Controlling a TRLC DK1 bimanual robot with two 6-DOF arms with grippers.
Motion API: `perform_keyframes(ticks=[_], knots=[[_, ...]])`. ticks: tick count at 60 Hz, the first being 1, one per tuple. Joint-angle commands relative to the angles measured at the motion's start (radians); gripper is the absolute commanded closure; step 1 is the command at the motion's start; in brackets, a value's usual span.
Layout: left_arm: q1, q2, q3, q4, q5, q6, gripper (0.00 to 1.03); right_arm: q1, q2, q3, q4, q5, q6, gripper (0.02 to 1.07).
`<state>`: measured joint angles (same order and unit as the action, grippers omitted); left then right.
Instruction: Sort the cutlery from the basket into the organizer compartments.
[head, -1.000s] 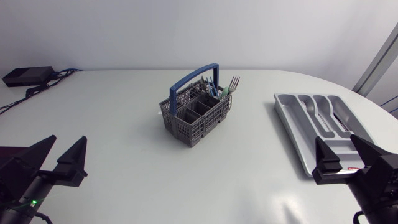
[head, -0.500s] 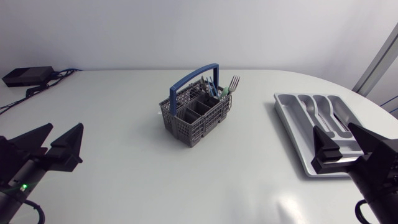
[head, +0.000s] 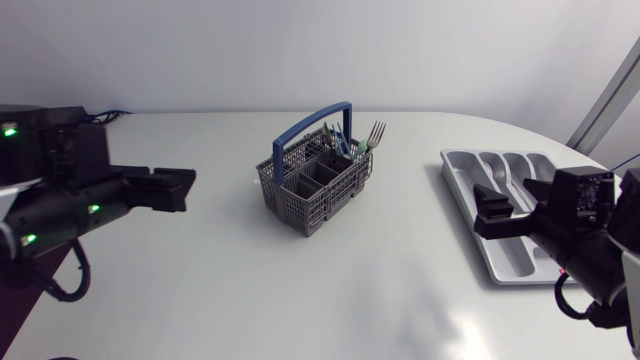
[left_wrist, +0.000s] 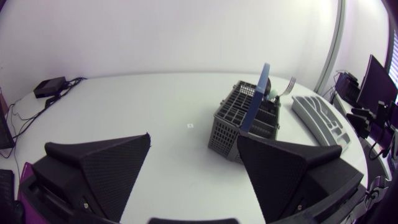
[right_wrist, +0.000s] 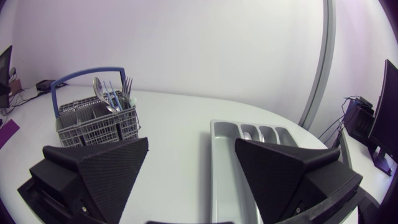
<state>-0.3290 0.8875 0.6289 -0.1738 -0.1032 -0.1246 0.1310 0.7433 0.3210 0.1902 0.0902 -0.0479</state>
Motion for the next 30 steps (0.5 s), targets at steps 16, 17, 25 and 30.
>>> perform_keyframes(ticks=[16, 17, 25, 30], knots=[[-0.111, 0.455, 0.354, -0.147, 0.017, 0.26, 0.09, 0.021, 0.215, 0.202, -0.202, -0.001, 0.016, 0.07], [-0.111, 0.47, 0.367, -0.158, 0.017, 0.266, 0.09, 0.021, 0.217, 0.205, -0.207, -0.004, 0.016, 0.07], [-0.116, 0.585, 0.459, -0.191, 0.053, 0.339, 0.08, 0.038, 0.219, 0.227, -0.236, -0.02, -0.018, 0.07], [-0.11, 0.656, 0.509, -0.191, 0.106, 0.342, 0.09, 0.039, 0.235, 0.243, -0.264, -0.05, -0.086, 0.07]])
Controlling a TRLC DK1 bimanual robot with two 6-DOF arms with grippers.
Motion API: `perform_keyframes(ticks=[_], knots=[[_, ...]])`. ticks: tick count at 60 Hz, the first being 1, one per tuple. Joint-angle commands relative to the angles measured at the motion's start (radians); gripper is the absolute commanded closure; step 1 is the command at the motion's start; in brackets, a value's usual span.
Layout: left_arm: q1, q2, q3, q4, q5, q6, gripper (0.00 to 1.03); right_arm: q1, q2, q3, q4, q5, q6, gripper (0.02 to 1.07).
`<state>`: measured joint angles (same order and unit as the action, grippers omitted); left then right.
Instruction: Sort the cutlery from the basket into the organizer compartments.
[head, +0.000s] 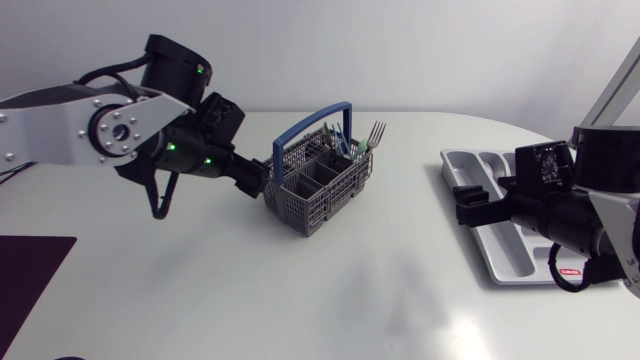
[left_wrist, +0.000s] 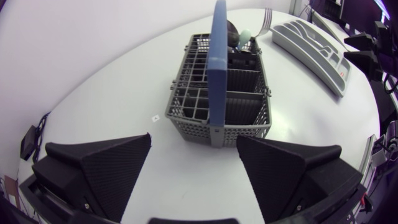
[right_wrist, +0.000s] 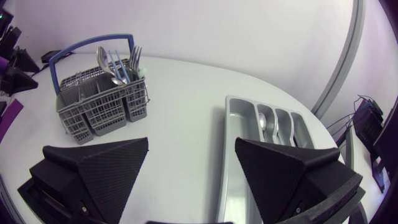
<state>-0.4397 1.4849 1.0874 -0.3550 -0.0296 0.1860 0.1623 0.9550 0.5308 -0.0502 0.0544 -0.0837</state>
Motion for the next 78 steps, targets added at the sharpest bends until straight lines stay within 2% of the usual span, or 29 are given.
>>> perform_keyframes(ticks=[1, 4, 7, 11, 17, 21, 26, 31, 40, 48, 58, 67, 74, 78], knots=[[0.01, 0.069, 0.055, -0.007, 0.066, 0.036, 0.09, 0.011, 0.027, 0.038, -0.033, -0.019, -0.064, 0.07], [0.019, 0.092, 0.063, 0.019, 0.128, 0.047, 0.12, 0.019, 0.037, 0.054, -0.056, -0.019, -0.108, 0.07], [0.027, 0.117, 0.074, 0.034, 0.154, 0.05, 0.12, 0.025, 0.054, 0.07, -0.082, -0.019, -0.125, 0.07], [0.029, 0.152, 0.086, 0.07, 0.154, 0.05, 0.2, 0.025, 0.08, 0.089, -0.103, -0.036, -0.125, 0.07], [0.027, 0.173, 0.078, 0.16, 0.152, 0.041, 0.28, 0.025, 0.102, 0.101, -0.137, -0.136, -0.126, 0.07], [0.019, 0.186, 0.081, 0.175, 0.132, 0.041, 0.33, 0.026, 0.102, 0.097, -0.139, -0.142, -0.143, 0.07], [0.004, 0.186, 0.063, 0.24, 0.135, 0.04, 0.51, 0.039, 0.11, 0.097, -0.137, -0.142, -0.143, 0.07], [-0.004, 0.206, 0.066, 0.257, 0.134, 0.041, 0.65, 0.04, 0.12, 0.1, -0.134, -0.142, -0.143, 0.07], [-0.007, 0.233, 0.075, 0.258, 0.135, 0.03, 0.99, 0.051, 0.119, 0.095, -0.135, -0.142, -0.152, 0.07], [0.009, 0.23, 0.063, 0.248, 0.169, 0.021, 1.0, 0.051, 0.119, 0.094, -0.134, -0.142, -0.152, 0.07], [0.032, 0.137, 0.005, 0.211, 0.215, 0.033, 1.0, 0.052, 0.111, 0.094, -0.131, -0.139, -0.16, 0.07], [0.081, 0.057, -0.05, 0.149, 0.277, 0.052, 1.0, 0.052, 0.108, 0.089, -0.119, -0.139, -0.159, 0.07], [0.147, -0.031, -0.112, 0.076, 0.37, 0.072, 1.0, 0.063, 0.105, 0.094, -0.122, -0.136, -0.156, 0.07], [0.164, -0.083, -0.156, 0.057, 0.395, 0.084, 1.0, 0.069, 0.1, 0.095, -0.123, -0.136, -0.156, 0.07]])
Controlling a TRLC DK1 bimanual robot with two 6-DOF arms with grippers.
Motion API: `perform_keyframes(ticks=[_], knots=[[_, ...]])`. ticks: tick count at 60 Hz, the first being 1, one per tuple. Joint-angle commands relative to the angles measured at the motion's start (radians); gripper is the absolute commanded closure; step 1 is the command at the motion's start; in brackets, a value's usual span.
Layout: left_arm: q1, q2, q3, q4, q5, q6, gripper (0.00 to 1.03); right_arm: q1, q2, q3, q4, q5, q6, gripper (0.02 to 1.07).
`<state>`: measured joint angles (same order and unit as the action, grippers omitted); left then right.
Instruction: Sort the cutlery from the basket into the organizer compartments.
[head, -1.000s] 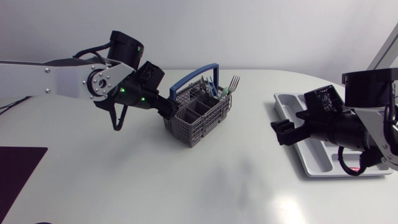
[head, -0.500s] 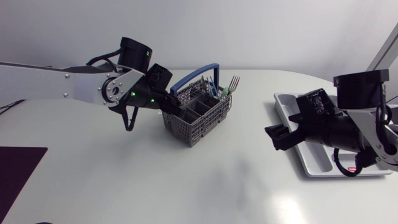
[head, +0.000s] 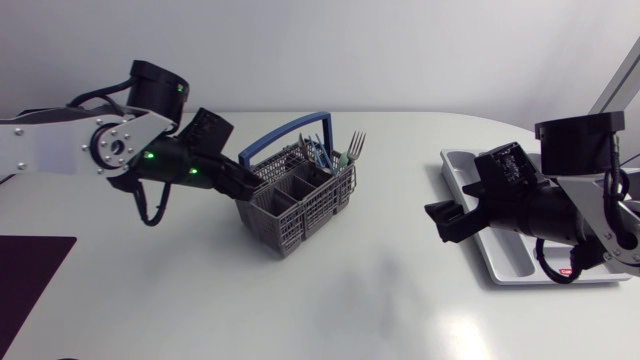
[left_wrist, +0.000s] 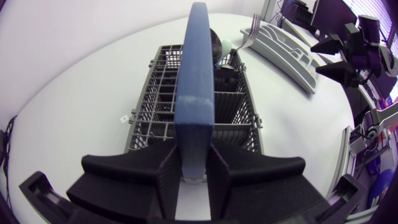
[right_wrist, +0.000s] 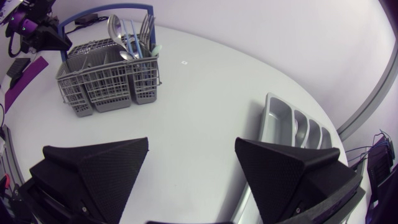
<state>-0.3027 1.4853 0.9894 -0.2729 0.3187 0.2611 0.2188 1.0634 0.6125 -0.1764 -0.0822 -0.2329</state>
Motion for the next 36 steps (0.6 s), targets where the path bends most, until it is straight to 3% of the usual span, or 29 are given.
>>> perform_keyframes(ticks=[1, 14, 19, 29, 36], knots=[[0.03, -0.092, -0.067, -0.028, 0.048, 0.012, 1.0, 0.014, -0.008, 0.013, 0.003, 0.001, -0.006, 0.07], [0.034, -0.168, -0.186, -0.035, 0.06, 0.058, 0.97, 0.056, 0.0, 0.013, 0.008, 0.012, -0.002, 0.07], [0.031, -0.189, -0.212, -0.038, 0.06, 0.076, 0.65, 0.07, 0.006, 0.016, 0.011, 0.013, 0.0, 0.07], [0.043, -0.261, -0.241, -0.061, 0.06, 0.106, 0.21, 0.08, 0.078, 0.039, 0.032, 0.015, 0.006, 0.07], [0.051, -0.356, -0.265, -0.083, 0.06, 0.118, 0.16, 0.085, 0.142, 0.078, 0.032, 0.013, 0.018, 0.07]])
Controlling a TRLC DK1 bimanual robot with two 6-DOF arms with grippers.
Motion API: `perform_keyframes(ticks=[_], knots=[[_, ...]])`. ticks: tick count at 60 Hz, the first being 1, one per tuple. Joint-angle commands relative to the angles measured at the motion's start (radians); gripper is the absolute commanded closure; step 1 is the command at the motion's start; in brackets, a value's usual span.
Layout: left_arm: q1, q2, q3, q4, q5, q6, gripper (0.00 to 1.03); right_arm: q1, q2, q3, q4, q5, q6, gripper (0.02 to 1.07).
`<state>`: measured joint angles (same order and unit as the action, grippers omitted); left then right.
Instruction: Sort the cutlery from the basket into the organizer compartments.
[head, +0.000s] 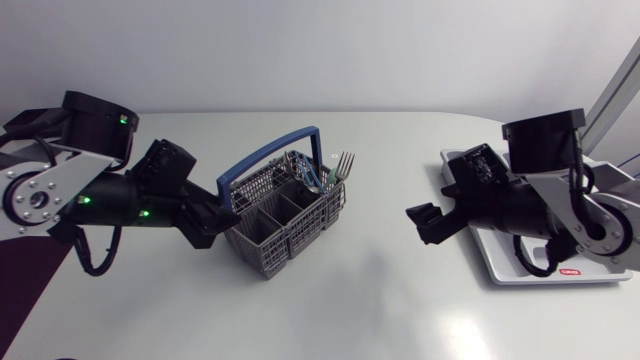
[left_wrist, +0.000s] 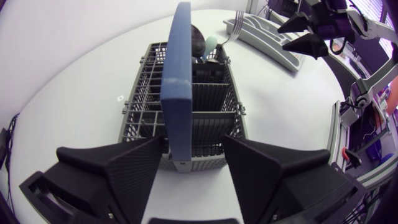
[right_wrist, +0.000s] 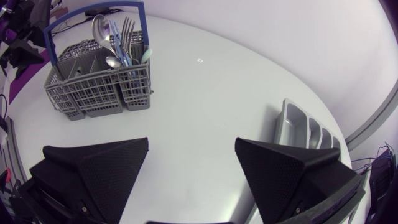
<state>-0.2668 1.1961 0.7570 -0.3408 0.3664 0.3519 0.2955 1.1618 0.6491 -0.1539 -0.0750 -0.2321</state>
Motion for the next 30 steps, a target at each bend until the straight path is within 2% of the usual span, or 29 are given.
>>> perform_keyframes(ticks=[1, 4, 8, 10, 16, 22, 26, 30], knots=[[0.017, -0.073, -0.033, -0.02, 0.012, 0.027, 0.16, 0.007, 0.053, 0.05, 0.01, 0.004, 0.019, 0.07], [0.029, -0.116, -0.031, -0.058, 0.012, 0.038, 0.16, 0.007, 0.084, 0.073, 0.011, -0.005, 0.031, 0.08], [0.055, -0.161, -0.028, -0.101, 0.011, 0.044, 0.17, 0.001, 0.144, 0.118, 0.014, -0.032, 0.048, 0.17], [0.067, -0.176, -0.03, -0.113, 0.012, 0.053, 0.21, -0.007, 0.17, 0.138, 0.014, -0.048, 0.057, 0.19], [0.103, -0.188, -0.056, -0.133, 0.011, 0.087, 0.38, -0.01, 0.245, 0.193, 0.014, -0.074, 0.085, 0.3], [0.132, -0.182, -0.088, -0.13, 0.012, 0.11, 0.48, -0.009, 0.323, 0.247, 0.025, -0.115, 0.12, 0.46], [0.161, -0.173, -0.107, -0.112, 0.012, 0.122, 0.61, -0.013, 0.384, 0.287, 0.027, -0.154, 0.149, 0.57], [0.196, -0.15, -0.124, -0.075, 0.012, 0.133, 0.8, -0.015, 0.453, 0.33, 0.027, -0.174, 0.174, 0.71]])
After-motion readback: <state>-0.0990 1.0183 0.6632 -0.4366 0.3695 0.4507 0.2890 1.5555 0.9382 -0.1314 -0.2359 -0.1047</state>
